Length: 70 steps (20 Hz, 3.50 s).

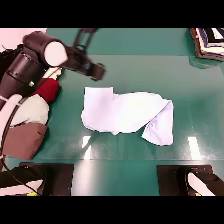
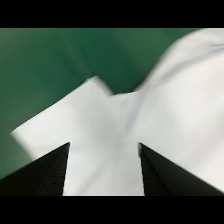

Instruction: Fold the shirts.

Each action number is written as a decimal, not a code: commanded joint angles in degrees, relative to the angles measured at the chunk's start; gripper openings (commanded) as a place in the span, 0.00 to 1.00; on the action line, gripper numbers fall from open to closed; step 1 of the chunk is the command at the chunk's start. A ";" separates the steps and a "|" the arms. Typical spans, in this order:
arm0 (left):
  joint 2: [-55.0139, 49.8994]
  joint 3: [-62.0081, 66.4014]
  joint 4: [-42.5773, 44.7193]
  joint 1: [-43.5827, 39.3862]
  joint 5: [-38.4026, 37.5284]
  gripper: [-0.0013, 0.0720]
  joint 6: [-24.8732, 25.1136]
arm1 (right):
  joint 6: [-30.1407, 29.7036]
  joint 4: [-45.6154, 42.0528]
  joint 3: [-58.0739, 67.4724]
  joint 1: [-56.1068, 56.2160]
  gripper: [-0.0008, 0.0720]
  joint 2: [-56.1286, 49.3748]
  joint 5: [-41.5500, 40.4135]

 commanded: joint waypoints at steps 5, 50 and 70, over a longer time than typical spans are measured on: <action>0.09 -23.63 -13.07 16.90 -2.80 0.70 0.31 | 0.00 0.04 -0.11 0.04 0.03 -0.22 0.52; 9.92 -5.18 -24.00 25.16 5.09 0.05 10.71 | 1.55 -13.60 -33.03 -7.78 0.03 -0.15 9.35; 25.92 20.55 -19.41 25.16 7.80 0.05 10.19 | 12.02 -13.49 5.75 -11.08 0.03 5.16 31.26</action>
